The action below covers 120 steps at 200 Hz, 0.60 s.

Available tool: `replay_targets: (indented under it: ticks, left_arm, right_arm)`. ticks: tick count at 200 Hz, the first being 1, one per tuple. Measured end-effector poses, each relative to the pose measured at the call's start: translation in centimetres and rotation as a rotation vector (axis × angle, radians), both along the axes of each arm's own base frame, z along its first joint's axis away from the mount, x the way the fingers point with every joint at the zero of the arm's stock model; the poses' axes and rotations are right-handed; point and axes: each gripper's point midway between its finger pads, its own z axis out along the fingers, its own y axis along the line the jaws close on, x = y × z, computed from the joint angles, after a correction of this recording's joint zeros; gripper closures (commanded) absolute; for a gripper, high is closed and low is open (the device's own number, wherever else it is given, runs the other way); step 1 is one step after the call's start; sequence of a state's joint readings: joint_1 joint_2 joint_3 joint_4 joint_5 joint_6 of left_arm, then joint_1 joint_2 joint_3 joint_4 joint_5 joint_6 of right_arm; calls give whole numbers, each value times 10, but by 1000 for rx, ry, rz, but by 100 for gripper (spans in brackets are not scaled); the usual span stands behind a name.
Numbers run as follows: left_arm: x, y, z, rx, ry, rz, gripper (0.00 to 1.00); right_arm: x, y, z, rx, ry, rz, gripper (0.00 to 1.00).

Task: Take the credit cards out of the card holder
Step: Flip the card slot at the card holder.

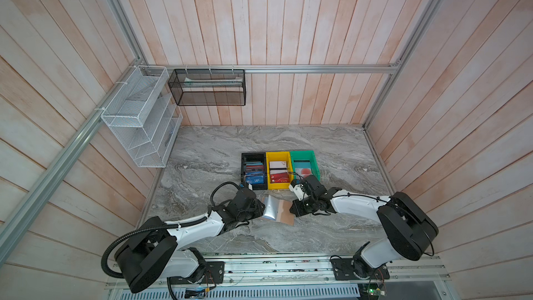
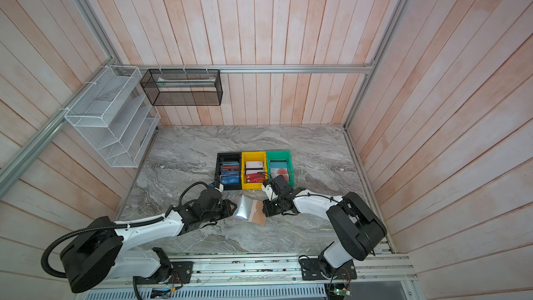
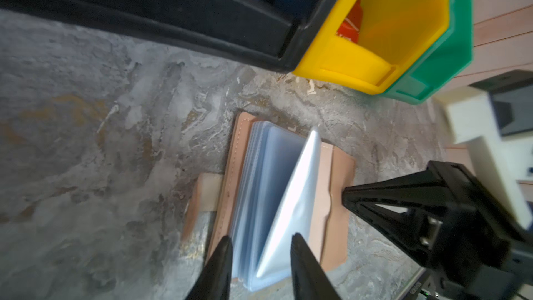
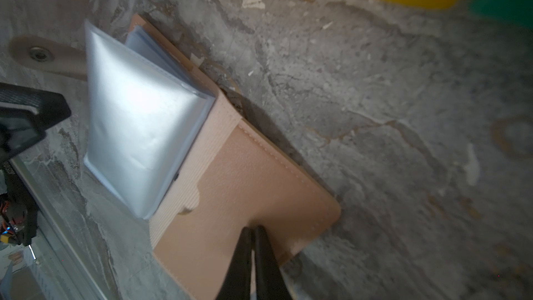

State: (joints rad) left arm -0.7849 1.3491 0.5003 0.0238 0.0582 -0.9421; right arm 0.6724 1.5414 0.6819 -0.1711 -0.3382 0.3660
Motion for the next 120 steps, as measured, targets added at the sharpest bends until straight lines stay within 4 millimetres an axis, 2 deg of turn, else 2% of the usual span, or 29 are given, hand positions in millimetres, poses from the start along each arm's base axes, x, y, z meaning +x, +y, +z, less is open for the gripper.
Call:
replay_targets:
  ticks: [27,120]
  left_arm:
    - [-4,-4,-12,16,26,-22,63]
    - [1,-11,-12,-8,10,-29,63]
  right_arm:
    - [0,0,0,0,0,0,90]
    - [0,0,0,0,1,0,90]
